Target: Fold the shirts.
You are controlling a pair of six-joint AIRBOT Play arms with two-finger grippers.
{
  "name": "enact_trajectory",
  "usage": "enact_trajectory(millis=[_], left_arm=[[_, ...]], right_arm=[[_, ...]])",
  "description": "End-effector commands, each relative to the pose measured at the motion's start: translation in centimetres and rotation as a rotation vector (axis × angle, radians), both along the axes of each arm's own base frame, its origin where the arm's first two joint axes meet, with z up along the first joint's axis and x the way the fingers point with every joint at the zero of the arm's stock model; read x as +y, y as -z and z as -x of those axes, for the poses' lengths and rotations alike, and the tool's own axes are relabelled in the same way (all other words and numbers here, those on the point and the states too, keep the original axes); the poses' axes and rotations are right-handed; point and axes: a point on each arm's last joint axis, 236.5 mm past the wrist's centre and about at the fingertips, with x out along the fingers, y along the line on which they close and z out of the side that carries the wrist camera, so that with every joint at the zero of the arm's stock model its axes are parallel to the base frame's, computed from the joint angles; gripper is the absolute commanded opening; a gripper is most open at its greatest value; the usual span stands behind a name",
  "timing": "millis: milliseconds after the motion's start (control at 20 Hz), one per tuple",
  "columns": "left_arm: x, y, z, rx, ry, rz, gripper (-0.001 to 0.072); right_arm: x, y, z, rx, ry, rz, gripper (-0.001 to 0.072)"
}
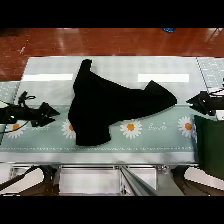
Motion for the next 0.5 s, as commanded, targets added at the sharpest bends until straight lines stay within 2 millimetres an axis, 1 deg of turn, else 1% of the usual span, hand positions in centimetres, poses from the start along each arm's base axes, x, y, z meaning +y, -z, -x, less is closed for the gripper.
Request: enact_trajectory(millis=[0,100,150,300,350,400,450], left_arm=[[-2.1,1.4,-0.3,-0.033,-0.065,0.035,0.0505],[-3.7,1.5,-1.0,-0.050,-0.048,0.040,0.0504],[-4.5,1.8,-1.0,-0.048,-0.027,0.038,0.0504],[-7.3,3.4,-0.3,-0.001,0.042,0.051,0.0501],[-7.8,3.7,-0.2,0.008,0.061,0.052,0.0485],[-8.0,3.8,-0.5,0.006,0.071,0.048,0.0400],[-8.1,3.6,-1.0,-0.004,0.076,0.045,0.0284]], right_arm=[[0.7,-0.3,0.3,-0.008,-0.009,-0.019,0.0408],[0.7,-0.3,0.4,-0.007,-0.012,-0.020,0.0408],[0.7,-0.3,0.4,-0.008,-0.011,-0.021,0.0408],[0.8,-0.4,0.3,-0.009,-0.011,-0.026,0.0408],[0.8,-0.4,0.4,-0.009,-0.013,-0.026,0.0408],[0.9,-0.4,0.4,-0.009,-0.015,-0.026,0.0408],[0.8,-0.4,0.4,-0.010,-0.016,-0.024,0.0408]])
